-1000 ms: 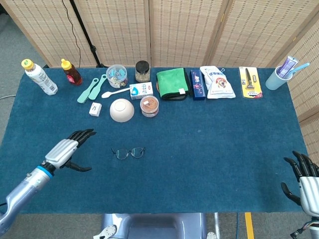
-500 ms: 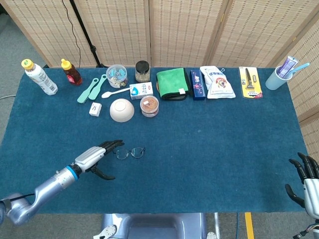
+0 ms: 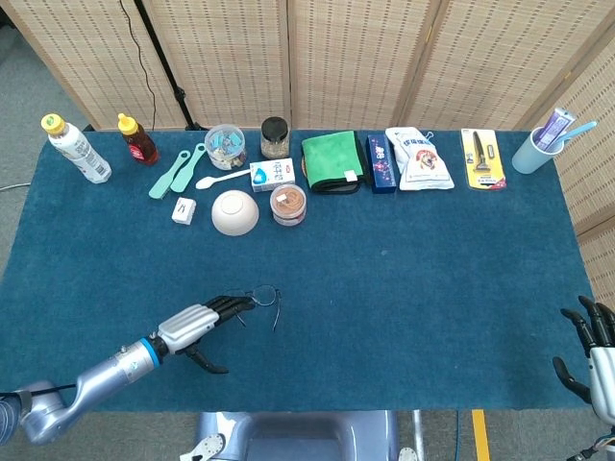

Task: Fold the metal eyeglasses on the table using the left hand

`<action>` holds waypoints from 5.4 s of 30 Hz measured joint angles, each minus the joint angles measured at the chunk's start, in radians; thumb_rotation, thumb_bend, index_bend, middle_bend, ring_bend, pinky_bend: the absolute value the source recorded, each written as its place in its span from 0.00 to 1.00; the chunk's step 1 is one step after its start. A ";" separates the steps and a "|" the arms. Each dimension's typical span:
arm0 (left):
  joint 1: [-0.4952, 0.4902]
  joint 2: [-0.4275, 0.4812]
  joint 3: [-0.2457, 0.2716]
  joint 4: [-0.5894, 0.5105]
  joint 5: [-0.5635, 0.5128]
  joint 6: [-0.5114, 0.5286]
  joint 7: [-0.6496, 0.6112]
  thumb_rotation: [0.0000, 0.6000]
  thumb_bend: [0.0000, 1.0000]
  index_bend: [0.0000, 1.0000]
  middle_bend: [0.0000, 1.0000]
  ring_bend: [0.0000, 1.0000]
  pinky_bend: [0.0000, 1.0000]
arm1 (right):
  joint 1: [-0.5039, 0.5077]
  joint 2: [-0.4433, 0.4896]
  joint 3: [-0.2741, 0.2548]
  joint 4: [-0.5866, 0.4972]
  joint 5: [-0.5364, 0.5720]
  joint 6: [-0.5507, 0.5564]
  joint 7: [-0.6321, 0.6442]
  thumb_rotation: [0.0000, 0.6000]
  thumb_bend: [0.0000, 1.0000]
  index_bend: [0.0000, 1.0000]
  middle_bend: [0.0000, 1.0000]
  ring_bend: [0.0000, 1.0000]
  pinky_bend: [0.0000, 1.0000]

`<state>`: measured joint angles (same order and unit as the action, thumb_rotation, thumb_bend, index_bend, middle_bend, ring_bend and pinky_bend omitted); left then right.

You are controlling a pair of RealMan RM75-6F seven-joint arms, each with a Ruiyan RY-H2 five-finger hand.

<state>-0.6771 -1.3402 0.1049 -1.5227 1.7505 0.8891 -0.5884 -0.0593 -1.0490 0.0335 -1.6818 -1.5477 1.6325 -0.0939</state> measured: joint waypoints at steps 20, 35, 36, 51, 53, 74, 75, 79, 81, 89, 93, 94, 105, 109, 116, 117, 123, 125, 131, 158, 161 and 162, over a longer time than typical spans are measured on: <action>0.066 0.026 0.080 -0.123 -0.018 0.035 0.396 0.80 0.05 0.00 0.00 0.00 0.00 | -0.026 0.004 -0.004 0.009 -0.025 0.039 0.029 1.00 0.31 0.21 0.09 0.10 0.19; 0.160 0.076 -0.006 -0.162 -0.108 0.204 0.792 0.79 0.05 0.12 0.00 0.00 0.00 | -0.021 -0.004 0.000 0.018 -0.033 0.030 0.041 1.00 0.31 0.21 0.09 0.10 0.19; 0.161 0.077 -0.017 -0.164 -0.128 0.202 0.809 0.79 0.05 0.12 0.00 0.00 0.00 | -0.021 -0.005 0.000 0.019 -0.032 0.029 0.041 1.00 0.31 0.21 0.09 0.10 0.19; 0.090 -0.010 -0.130 -0.136 -0.364 0.059 0.969 0.78 0.05 0.19 0.00 0.00 0.00 | -0.027 -0.004 0.007 0.026 -0.002 0.020 0.042 1.00 0.31 0.21 0.09 0.10 0.19; 0.078 -0.018 -0.133 -0.133 -0.381 0.040 0.981 0.78 0.05 0.19 0.00 0.00 0.00 | -0.029 -0.005 0.008 0.029 0.003 0.021 0.045 1.00 0.31 0.21 0.09 0.10 0.19; 0.006 -0.115 -0.142 -0.097 -0.505 -0.036 1.099 0.71 0.32 0.24 0.00 0.00 0.00 | -0.041 -0.010 0.009 0.051 0.026 0.016 0.074 1.00 0.31 0.22 0.09 0.10 0.20; 0.002 -0.120 -0.142 -0.095 -0.513 -0.040 1.106 0.71 0.34 0.25 0.00 0.00 0.00 | -0.043 -0.010 0.008 0.052 0.027 0.016 0.075 1.00 0.31 0.22 0.09 0.10 0.20; -0.014 -0.134 -0.144 -0.091 -0.535 -0.052 1.131 0.71 0.37 0.26 0.00 0.00 0.00 | -0.046 -0.009 0.007 0.053 0.029 0.018 0.079 1.00 0.31 0.22 0.09 0.10 0.20; -0.021 -0.142 -0.143 -0.088 -0.545 -0.056 1.145 0.71 0.38 0.27 0.00 0.00 0.00 | -0.048 -0.009 0.005 0.053 0.029 0.018 0.080 1.00 0.31 0.22 0.09 0.10 0.20; -0.042 -0.156 -0.128 -0.098 -0.573 -0.051 1.189 0.71 0.39 0.39 0.00 0.00 0.00 | -0.051 -0.004 0.004 0.048 0.028 0.017 0.079 1.00 0.31 0.22 0.09 0.10 0.20; -0.044 -0.151 -0.114 -0.105 -0.570 -0.043 1.196 0.71 0.39 0.44 0.00 0.00 0.00 | -0.053 -0.004 0.004 0.047 0.029 0.017 0.082 1.00 0.31 0.23 0.09 0.10 0.20; -0.044 -0.150 -0.112 -0.107 -0.569 -0.040 1.197 0.71 0.40 0.45 0.00 0.00 0.00 | -0.054 -0.004 0.004 0.047 0.029 0.017 0.083 1.00 0.31 0.23 0.09 0.10 0.20; -0.033 -0.135 -0.099 -0.106 -0.555 0.009 1.195 0.72 0.40 0.46 0.00 0.00 0.00 | -0.056 -0.004 0.004 0.045 0.024 0.019 0.089 1.00 0.31 0.23 0.09 0.10 0.21; -0.031 -0.135 -0.095 -0.107 -0.542 0.021 1.194 0.74 0.39 0.35 0.00 0.00 0.00 | -0.057 -0.005 0.004 0.045 0.022 0.021 0.088 1.00 0.31 0.23 0.09 0.10 0.21; -0.032 -0.138 -0.090 -0.114 -0.538 0.023 1.187 0.73 0.39 0.26 0.00 0.00 0.00 | -0.063 -0.004 0.005 0.046 0.021 0.031 0.092 1.00 0.31 0.23 0.09 0.10 0.21; -0.032 -0.138 -0.088 -0.117 -0.534 0.024 1.186 0.73 0.39 0.26 0.00 0.00 0.00 | -0.064 -0.004 0.005 0.046 0.021 0.032 0.093 1.00 0.31 0.23 0.09 0.10 0.21; -0.025 -0.129 -0.076 -0.142 -0.512 0.040 1.185 0.72 0.39 0.25 0.00 0.00 0.00 | -0.065 -0.005 0.005 0.050 0.019 0.033 0.097 1.00 0.31 0.23 0.09 0.10 0.21; -0.024 -0.124 -0.073 -0.151 -0.507 0.041 1.184 0.72 0.39 0.25 0.00 0.00 0.00 | -0.066 -0.005 0.006 0.052 0.018 0.036 0.100 1.00 0.31 0.23 0.09 0.10 0.21; -0.025 -0.117 -0.061 -0.174 -0.492 0.038 1.189 0.72 0.39 0.25 0.00 0.00 0.00 | -0.070 -0.011 0.005 0.059 0.020 0.038 0.109 1.00 0.31 0.23 0.09 0.10 0.21; 0.035 -0.002 0.015 -0.247 -0.497 0.110 1.316 0.68 0.39 0.00 0.00 0.00 0.00 | -0.064 -0.015 0.005 0.065 -0.005 0.038 0.121 1.00 0.31 0.23 0.09 0.10 0.21; 0.043 -0.007 0.016 -0.226 -0.506 0.115 1.321 0.68 0.39 0.00 0.00 0.00 0.00 | -0.062 -0.015 0.005 0.066 -0.008 0.036 0.122 1.00 0.31 0.23 0.09 0.10 0.21; 0.044 -0.011 0.014 -0.219 -0.509 0.115 1.323 0.69 0.39 0.00 0.00 0.00 0.00 | -0.062 -0.015 0.005 0.065 -0.008 0.037 0.123 1.00 0.31 0.23 0.09 0.10 0.21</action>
<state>-0.6326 -1.3508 0.1192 -1.7420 1.2414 1.0040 0.7342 -0.1212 -1.0636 0.0383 -1.6165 -1.5562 1.6695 0.0287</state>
